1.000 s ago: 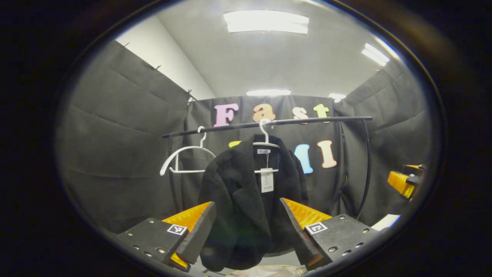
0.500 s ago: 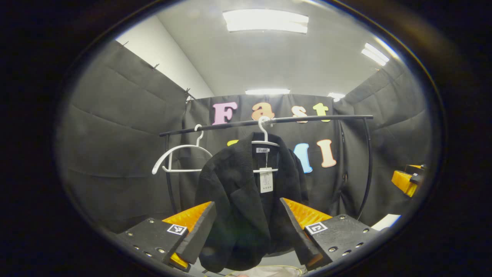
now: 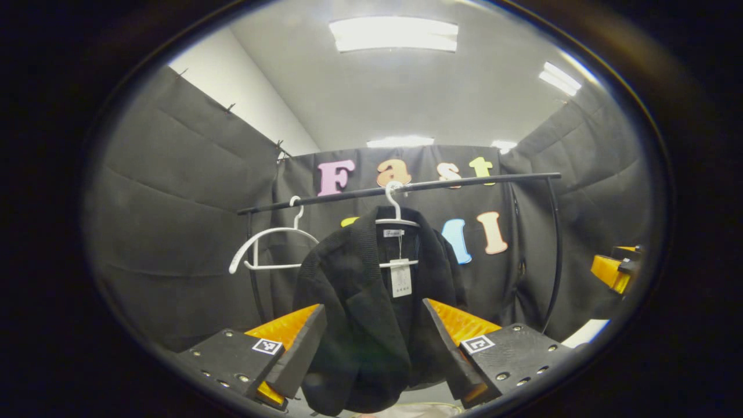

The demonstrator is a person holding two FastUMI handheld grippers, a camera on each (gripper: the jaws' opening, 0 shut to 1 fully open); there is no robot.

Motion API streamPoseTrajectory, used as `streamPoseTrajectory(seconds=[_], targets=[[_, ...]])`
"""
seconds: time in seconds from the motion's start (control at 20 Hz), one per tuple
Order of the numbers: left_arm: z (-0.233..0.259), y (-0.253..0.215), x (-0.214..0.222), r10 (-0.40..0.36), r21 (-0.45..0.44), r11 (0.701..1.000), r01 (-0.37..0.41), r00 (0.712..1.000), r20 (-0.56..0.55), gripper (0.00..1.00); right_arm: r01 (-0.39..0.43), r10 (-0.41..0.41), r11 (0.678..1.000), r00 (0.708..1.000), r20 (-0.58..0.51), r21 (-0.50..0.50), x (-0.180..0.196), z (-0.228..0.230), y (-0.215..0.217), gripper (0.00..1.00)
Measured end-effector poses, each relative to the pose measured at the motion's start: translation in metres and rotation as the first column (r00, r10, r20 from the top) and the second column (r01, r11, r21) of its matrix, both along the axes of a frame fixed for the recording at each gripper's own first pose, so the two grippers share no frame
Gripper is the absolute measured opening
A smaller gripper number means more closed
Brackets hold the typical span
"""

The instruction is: Grasp the clothes on the hanger with both hands and then place them into the laundry hamper below.

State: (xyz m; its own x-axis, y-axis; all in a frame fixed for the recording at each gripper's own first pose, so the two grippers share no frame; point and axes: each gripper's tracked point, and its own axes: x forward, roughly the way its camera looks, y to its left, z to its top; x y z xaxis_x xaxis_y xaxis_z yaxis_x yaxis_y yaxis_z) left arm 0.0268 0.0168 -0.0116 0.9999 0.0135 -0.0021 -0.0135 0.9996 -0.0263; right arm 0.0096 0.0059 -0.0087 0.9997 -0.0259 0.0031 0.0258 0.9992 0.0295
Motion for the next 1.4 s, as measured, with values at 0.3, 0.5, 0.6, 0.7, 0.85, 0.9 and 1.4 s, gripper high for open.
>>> streamPoseTrajectory(seconds=[0.3, 0.5, 0.6, 0.7, 0.85, 0.9, 1.4], targets=[[0.003, 0.008, 0.007, -0.003, 0.023, 1.0, 0.002, 1.0, 0.013, 0.96, -0.065, 0.066, 0.997, 0.998, -0.023, 0.044, 0.013, -0.005, 0.035, 0.92], [-0.009, 0.014, 0.02, -0.021, -0.003, 1.0, 0.021, 1.0, -0.016, 0.96, -0.122, 0.123, 0.992, 0.992, -0.006, 0.035, 0.026, 0.003, 0.073, 0.98], [-0.015, 0.015, 0.026, -0.033, -0.019, 0.999, 0.033, 0.999, -0.027, 0.95, -0.152, 0.151, 0.988, 0.988, 0.013, 0.029, 0.032, 0.009, 0.091, 0.98], [-0.014, 0.014, 0.034, -0.048, -0.025, 0.999, 0.048, 0.999, -0.017, 0.96, -0.186, 0.185, 0.982, 0.982, 0.026, 0.028, 0.038, 0.014, 0.111, 0.97], [-0.013, 0.017, 0.047, -0.031, -0.016, 0.999, 0.03, 0.999, -0.019, 0.96, -0.24, 0.239, 0.971, 0.97, 0.034, 0.007, 0.052, 0.016, 0.134, 0.97], [-0.014, 0.018, 0.053, -0.025, -0.015, 1.0, 0.025, 1.0, -0.019, 0.96, -0.254, 0.255, 0.967, 0.966, 0.038, -0.006, 0.058, 0.018, 0.14, 0.97], [-0.018, 0.006, 0.101, 0.095, 0.041, 0.995, -0.093, 0.995, -0.029, 0.96, -0.432, 0.431, 0.901, 0.902, 0.026, 0.042, 0.136, 0.009, 0.193, 0.97]])
